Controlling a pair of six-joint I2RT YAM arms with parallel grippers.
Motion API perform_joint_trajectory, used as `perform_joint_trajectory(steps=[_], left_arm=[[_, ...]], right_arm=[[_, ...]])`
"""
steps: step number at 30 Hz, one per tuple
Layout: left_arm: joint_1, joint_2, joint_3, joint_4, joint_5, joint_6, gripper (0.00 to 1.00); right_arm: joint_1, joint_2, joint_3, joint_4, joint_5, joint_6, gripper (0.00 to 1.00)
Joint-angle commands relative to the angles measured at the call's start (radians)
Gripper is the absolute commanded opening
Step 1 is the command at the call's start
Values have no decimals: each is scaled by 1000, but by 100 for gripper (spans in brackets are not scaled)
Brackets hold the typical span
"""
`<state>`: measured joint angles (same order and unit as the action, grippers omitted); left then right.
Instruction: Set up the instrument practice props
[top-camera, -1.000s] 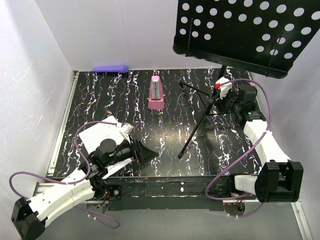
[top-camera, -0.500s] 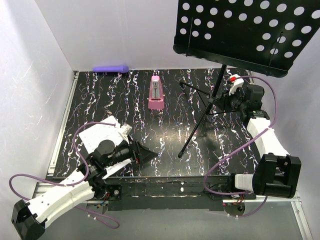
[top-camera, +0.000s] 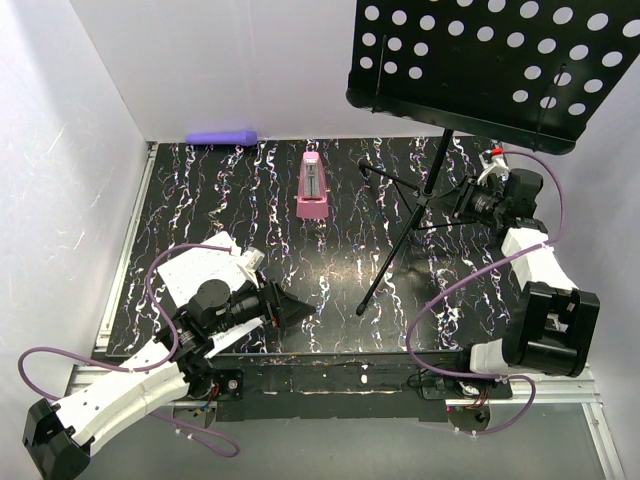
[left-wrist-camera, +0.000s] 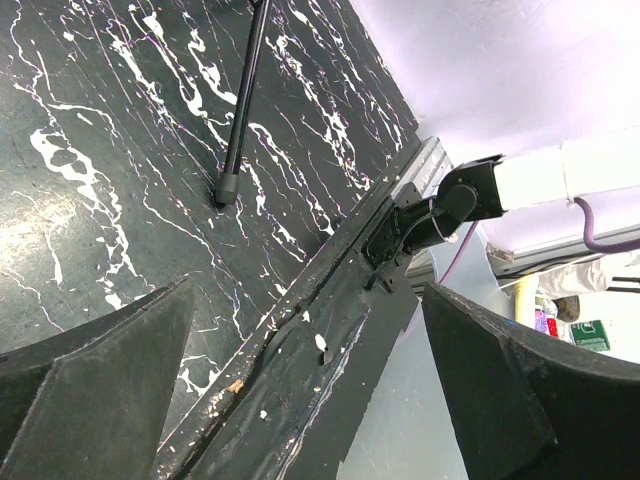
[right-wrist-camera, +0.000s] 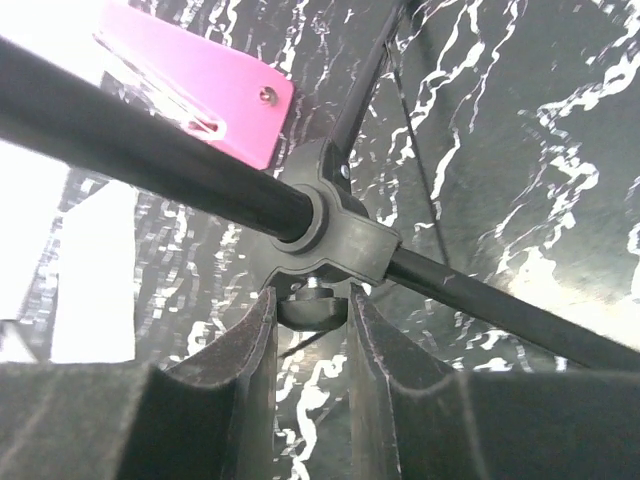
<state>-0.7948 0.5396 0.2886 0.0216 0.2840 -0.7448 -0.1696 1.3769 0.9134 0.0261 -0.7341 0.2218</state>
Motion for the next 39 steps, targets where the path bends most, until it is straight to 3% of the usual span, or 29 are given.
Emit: perform_joint_trajectory(steps=[1, 5, 11, 14, 16, 20, 24, 27, 29, 35, 39], left_arm=[[2, -9, 4, -11, -9, 1, 98], [2, -13, 3, -14, -12, -4, 98], [2, 13, 4, 6, -9, -8, 98], [2, 42, 12, 26, 0, -10, 98], [2, 57, 21, 32, 6, -7, 98], [2, 57, 32, 20, 6, 1, 98], [2, 30, 26, 3, -5, 4, 98], [2, 22, 12, 15, -3, -1, 98], [2, 25, 11, 20, 3, -2, 98], [3, 54, 15, 46, 14, 1, 98], [2, 66, 11, 63, 23, -5, 98]], right_arm=[[-39, 88, 5, -49, 13, 279, 1], [-71, 113, -60, 46, 21, 470, 1], [-82, 97, -154, 173, 32, 611, 4], [-82, 102, -159, 245, -19, 614, 44], [-82, 103, -142, 267, -57, 565, 65], [-94, 90, -122, 305, -125, 435, 79], [-103, 22, -76, 152, -159, 147, 83], [-102, -82, -68, 22, -116, -162, 83], [-102, -136, -74, -8, -74, -278, 83], [-47, -196, 11, -218, 33, -536, 81], [2, -202, 34, -209, 142, -541, 77]])
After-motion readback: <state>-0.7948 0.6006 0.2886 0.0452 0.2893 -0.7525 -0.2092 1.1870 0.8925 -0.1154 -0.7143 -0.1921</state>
